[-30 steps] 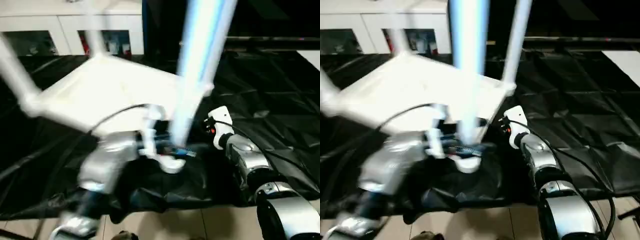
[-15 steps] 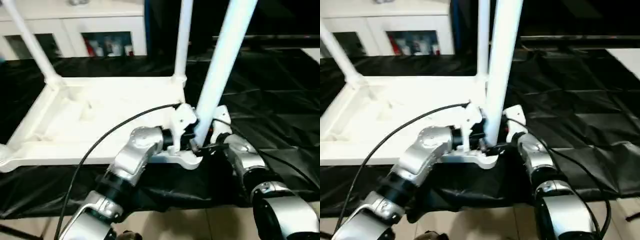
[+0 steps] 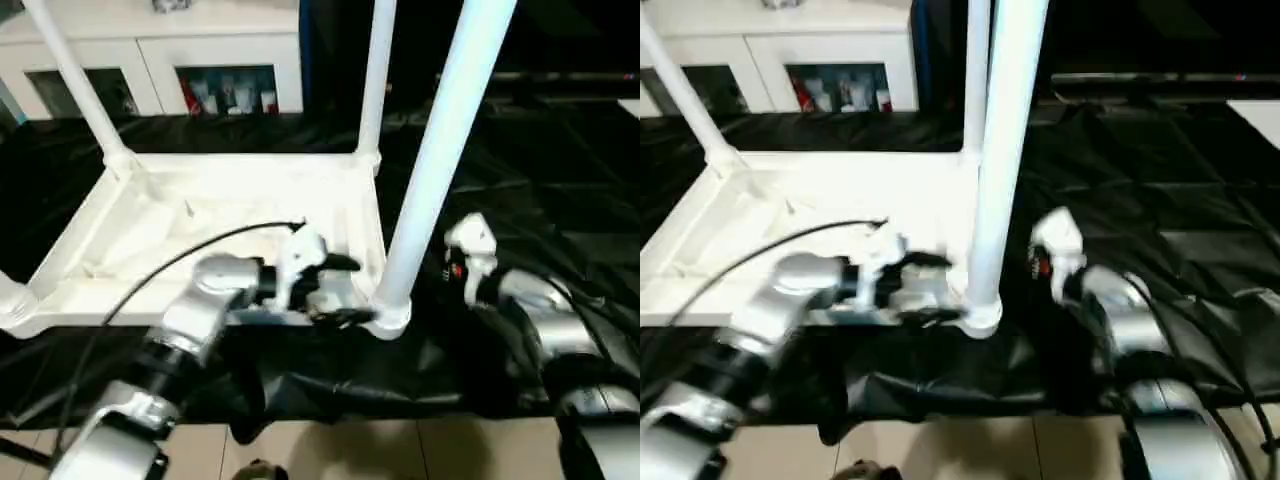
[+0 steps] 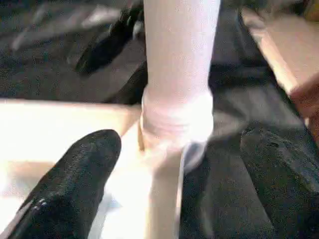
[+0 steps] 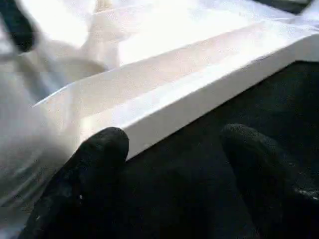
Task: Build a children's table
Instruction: Rotate table base, then rotate leg to tighten
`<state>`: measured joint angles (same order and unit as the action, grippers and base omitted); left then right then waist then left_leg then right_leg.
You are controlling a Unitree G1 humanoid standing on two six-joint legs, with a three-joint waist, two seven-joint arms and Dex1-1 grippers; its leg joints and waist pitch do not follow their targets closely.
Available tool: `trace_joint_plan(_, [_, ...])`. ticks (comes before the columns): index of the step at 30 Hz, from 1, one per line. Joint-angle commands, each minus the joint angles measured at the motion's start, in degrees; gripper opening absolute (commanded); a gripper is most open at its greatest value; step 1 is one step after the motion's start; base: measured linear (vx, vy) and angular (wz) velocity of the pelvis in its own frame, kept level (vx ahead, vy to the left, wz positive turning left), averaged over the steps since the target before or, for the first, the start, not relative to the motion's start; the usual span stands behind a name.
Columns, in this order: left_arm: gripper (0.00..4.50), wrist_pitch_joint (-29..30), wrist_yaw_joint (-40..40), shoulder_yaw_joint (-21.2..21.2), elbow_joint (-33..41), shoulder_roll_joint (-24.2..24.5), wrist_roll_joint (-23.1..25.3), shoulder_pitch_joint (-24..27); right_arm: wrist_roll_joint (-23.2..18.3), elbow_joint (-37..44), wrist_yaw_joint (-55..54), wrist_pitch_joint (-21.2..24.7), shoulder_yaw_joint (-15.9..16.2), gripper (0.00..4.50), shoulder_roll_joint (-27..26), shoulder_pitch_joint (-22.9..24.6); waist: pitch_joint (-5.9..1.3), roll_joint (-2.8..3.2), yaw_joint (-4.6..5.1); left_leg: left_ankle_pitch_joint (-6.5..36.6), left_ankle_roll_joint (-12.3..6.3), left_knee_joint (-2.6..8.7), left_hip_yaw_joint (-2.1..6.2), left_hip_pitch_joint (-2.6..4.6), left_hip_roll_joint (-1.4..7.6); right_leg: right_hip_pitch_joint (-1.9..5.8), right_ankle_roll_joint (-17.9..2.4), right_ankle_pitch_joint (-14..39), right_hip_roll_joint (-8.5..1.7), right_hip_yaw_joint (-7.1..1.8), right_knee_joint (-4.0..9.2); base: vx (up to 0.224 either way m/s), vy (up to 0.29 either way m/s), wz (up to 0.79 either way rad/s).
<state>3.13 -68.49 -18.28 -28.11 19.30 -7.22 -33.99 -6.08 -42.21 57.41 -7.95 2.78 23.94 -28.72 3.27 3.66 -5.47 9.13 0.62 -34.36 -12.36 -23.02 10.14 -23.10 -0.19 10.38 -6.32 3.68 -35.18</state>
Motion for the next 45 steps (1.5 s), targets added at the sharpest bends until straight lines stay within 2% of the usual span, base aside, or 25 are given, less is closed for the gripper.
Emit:
trace_joint_plan(1, [4.00, -1.8, -0.8, -1.0, -2.4, 0.9, 2.3, -1.6, -1.6, 5.7, 3.4, 2.2, 0.9, 3.52, 1.9, 1.2, -4.23, -0.46, -0.23, 18.8, -2.48, 4.30, 1.92, 1.87, 3.00, 2.51, -13.9, 11.3, -2.26, -1.91, 4.28, 0.000, 0.000, 0.00])
trace_joint_plan(4, [3.72, -3.2, -1.5, -2.3, -5.9, 1.3, 4.7, -3.2, -3.4, 14.7, 8.8, 7.1, 2.1, 3.52, 5.4, 5.0, -4.31, -0.42, -0.48, 18.1, -2.43, 4.30, 2.00, 1.92, 3.13, 2.58, -13.4, 11.0, -2.40, -2.01, 4.32, 0.000, 0.000, 0.00])
trace_joint_plan(6, [3.70, -3.1, -1.5, -2.4, -6.1, 1.3, 4.8, -3.3, -3.5, 15.8, 9.4, 7.7, 2.2, 3.52, 5.8, 5.4, -4.42, -0.40, -0.50, 17.9, -2.52, 4.24, 2.05, 1.88, 3.17, 2.60, -13.8, 10.6, -2.52, -1.98, 4.17, 0.000, 0.000, 0.00])
trace_joint_plan(8, [3.43, -3.8, -1.4, -2.8, -7.0, 1.2, 5.3, -3.8, -3.9, 18.2, 10.3, 9.3, 2.2, 3.52, 6.7, 6.3, -4.41, -0.46, -0.45, 17.2, -2.85, 4.12, 2.02, 1.58, 3.06, 2.55, -14.4, 10.4, -2.69, -1.88, 4.24, 0.000, 0.000, 0.00])
trace_joint_plan(10, [3.29, -4.2, -0.9, -3.5, -8.6, 1.0, 6.4, -4.6, -4.5, 21.5, 11.6, 11.9, 2.5, 3.52, 8.4, 7.5, -4.39, -0.16, -0.52, 17.7, -2.60, 4.17, 2.10, 1.68, 3.13, 2.55, -14.3, 11.2, -2.68, -1.88, 4.24, 0.000, 0.000, 0.00])
trace_joint_plan(12, [3.20, -4.5, -0.8, -3.7, -9.6, 0.8, 6.9, -5.0, -4.8, 23.2, 12.0, 13.3, 2.5, 3.52, 9.2, 8.2, -4.31, -0.34, -0.62, 18.1, -2.47, 4.19, 2.06, 1.79, 3.14, 2.49, -13.9, 12.0, -2.62, -1.90, 4.45, 0.000, 0.000, 0.00])
trace_joint_plan(13, [3.10, -4.5, -1.5, -3.7, -11.2, 0.3, 7.6, -5.7, -5.6, 26.7, 12.7, 16.4, 2.6, 3.52, 10.9, 9.5, -4.27, -0.18, -0.71, 18.5, -2.31, 4.21, 2.11, 1.81, 3.12, 2.53, -13.5, 13.0, -2.69, -1.93, 4.58, 0.000, 0.000, 0.00])
trace_joint_plan(15, [2.90, -4.2, -2.7, -3.6, -11.1, 0.3, 7.1, -5.6, -5.9, 28.3, 13.3, 17.7, 2.6, 3.52, 11.9, 10.5, -4.22, -0.09, -0.93, 18.4, -2.27, 4.34, 2.17, 1.87, 3.23, 2.51, -13.0, 13.7, -2.70, -1.99, 4.72, 0.000, 0.000, 0.00])
trace_joint_plan(24, [2.33, -4.3, -7.4, -3.8, -10.2, 1.9, 6.1, -4.7, -6.8, 32.1, 13.9, 21.0, 2.0, 3.52, 14.5, 13.2, -4.23, -0.07, -1.13, 19.3, -1.75, 4.38, 2.20, 1.86, 3.24, 2.31, -13.3, 14.3, -2.80, -1.94, 4.74, 0.000, 0.000, 0.00])
trace_joint_plan(27, [1.99, -3.9, -7.9, -3.7, -10.3, 1.8, 6.4, -4.6, -7.0, 33.0, 13.7, 21.9, 2.1, 3.52, 14.8, 13.5, -4.18, 0.07, -1.18, 19.3, -1.68, 4.42, 2.23, 1.88, 3.34, 2.27, -13.2, 14.8, -2.93, -1.99, 4.79, 0.000, 0.000, 0.00])
trace_joint_plan(36, [1.35, -4.2, -6.6, -4.2, -11.8, 2.0, 8.5, -5.0, -6.6, 33.0, 13.2, 22.4, 2.5, 3.52, 14.4, 13.0, -4.25, -0.14, -1.16, 18.5, -1.78, 4.34, 2.22, 1.78, 3.27, 2.31, -12.9, 14.7, -2.95, -1.97, 4.77, 0.000, 0.000, 0.00])
trace_joint_plan(45, [0.72, -4.7, -6.0, -3.9, -13.0, 2.6, 9.7, -5.2, -6.9, 32.7, 13.1, 22.4, 2.8, 3.52, 14.4, 12.6, -4.19, 0.05, -1.14, 19.2, -1.31, 4.41, 2.26, 1.84, 3.29, 2.20, -12.7, 15.4, -2.95, -1.98, 4.86, 0.000, 0.000, 0.00])
